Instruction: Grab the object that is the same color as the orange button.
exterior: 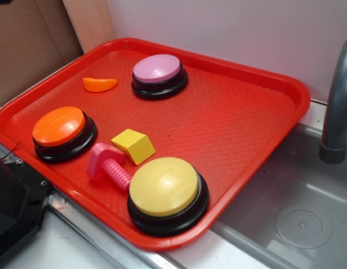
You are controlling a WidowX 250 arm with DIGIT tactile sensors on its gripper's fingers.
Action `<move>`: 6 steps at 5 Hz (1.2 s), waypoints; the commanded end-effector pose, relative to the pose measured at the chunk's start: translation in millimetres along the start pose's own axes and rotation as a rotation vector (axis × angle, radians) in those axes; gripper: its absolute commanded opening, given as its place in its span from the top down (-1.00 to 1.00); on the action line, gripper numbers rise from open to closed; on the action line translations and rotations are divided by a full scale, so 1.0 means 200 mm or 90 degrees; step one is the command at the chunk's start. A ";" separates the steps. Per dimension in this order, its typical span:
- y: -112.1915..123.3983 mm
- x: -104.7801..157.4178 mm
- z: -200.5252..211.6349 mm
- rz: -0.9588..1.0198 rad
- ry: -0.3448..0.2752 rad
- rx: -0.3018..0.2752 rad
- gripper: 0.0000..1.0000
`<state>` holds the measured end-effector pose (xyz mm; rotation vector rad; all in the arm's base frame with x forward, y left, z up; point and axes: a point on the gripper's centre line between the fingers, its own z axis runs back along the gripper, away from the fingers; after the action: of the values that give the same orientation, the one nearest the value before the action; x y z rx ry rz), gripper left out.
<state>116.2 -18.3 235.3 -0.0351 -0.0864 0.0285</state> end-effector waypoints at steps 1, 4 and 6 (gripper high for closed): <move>0.00 0.00 0.00 0.000 0.000 0.000 -1.00; 0.18 0.29 -0.41 -0.021 -0.044 0.014 -1.00; 0.35 0.47 -0.67 -0.112 -0.051 0.027 -1.00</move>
<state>215.6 48.4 100.3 0.0007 -0.1349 -0.1531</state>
